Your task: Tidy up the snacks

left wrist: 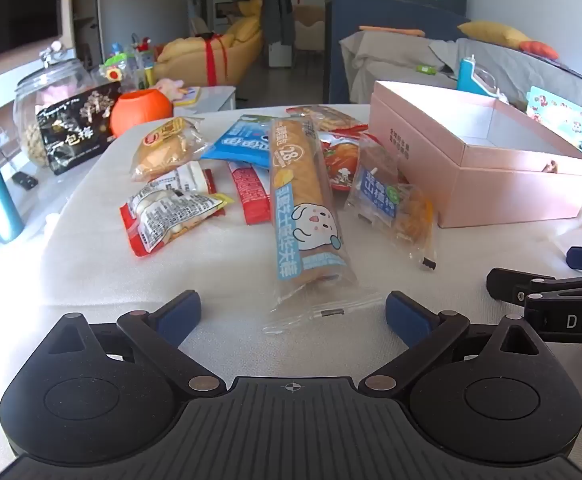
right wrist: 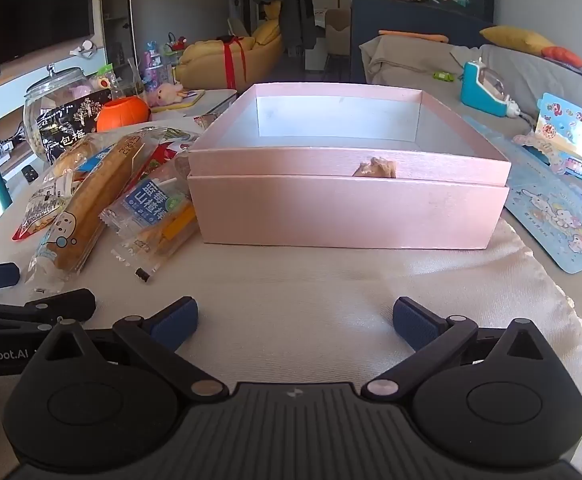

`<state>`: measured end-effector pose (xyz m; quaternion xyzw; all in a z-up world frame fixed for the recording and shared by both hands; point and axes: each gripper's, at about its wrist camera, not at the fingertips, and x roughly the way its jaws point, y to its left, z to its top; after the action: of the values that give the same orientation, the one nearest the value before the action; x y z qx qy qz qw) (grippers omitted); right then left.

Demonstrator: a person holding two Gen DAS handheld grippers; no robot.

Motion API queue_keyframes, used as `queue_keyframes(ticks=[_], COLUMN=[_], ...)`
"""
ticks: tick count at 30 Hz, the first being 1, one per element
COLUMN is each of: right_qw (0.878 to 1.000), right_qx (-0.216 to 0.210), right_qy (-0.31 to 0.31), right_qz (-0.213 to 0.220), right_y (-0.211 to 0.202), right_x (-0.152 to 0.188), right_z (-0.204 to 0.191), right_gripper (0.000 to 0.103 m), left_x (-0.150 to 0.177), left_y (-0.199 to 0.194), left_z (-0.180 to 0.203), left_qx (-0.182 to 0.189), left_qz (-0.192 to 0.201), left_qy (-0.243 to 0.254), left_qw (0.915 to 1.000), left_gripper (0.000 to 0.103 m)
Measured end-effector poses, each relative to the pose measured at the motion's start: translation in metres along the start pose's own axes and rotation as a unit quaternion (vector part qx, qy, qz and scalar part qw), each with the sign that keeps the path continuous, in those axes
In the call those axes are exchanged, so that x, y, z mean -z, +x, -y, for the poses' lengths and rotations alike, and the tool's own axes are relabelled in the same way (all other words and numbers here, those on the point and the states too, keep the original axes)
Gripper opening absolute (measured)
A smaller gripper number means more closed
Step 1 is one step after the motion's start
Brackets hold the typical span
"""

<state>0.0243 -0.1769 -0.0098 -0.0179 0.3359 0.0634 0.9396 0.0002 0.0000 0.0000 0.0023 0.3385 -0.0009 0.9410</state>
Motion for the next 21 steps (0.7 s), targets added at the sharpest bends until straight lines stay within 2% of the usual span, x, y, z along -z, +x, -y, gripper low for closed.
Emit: queue_keyframes(ticks=[2,21], right_qw=[1.0,1.0], right_qx=[-0.012,0.003], right_qy=[0.015,-0.002], right_qz=[0.0,0.0], right_y=[0.0004,-0.0012], right_x=[0.0004,0.0001], right_z=[0.002,0.0019], right_gripper=[0.103,0.103], left_x=[0.0,0.0001], left_y=[0.0,-0.0002], left_z=[-0.0001,0.0], left_qx=[0.0,0.0], left_qz=[0.001,0.002], left_qy=[-0.001,0.0], left_qw=[1.0,1.0], left_gripper=[0.101,0.101])
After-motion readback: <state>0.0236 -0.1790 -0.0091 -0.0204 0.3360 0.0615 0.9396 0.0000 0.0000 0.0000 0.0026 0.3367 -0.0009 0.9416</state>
